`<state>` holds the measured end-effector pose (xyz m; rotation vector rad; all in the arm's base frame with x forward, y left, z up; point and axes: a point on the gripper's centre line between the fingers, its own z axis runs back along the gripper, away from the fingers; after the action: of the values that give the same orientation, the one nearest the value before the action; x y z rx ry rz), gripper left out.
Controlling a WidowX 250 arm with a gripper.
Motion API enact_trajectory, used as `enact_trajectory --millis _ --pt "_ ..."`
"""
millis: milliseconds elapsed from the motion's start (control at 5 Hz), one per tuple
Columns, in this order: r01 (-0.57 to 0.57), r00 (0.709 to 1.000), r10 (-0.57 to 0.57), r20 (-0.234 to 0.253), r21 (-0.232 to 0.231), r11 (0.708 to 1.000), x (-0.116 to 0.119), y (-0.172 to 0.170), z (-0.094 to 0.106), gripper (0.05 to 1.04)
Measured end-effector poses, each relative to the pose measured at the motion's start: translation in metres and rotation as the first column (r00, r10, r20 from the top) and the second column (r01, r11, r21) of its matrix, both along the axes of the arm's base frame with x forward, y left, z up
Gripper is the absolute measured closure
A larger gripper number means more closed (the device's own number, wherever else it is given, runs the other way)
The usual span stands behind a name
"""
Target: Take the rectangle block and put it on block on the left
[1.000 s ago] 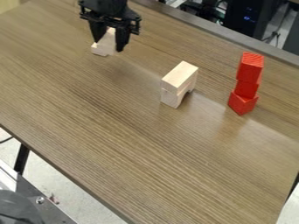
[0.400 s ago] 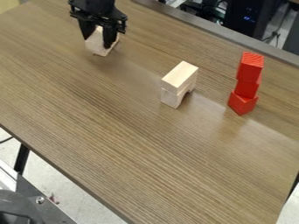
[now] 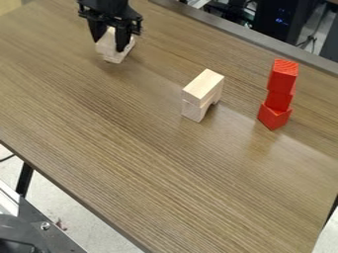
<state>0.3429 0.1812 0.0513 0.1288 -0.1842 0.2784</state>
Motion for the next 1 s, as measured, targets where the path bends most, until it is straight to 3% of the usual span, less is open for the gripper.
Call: enact_trajectory --millis 1000 --pt "-0.025 1.0 0.025 0.014 0.0 1.0 0.014 0.011 -0.001 0.52"
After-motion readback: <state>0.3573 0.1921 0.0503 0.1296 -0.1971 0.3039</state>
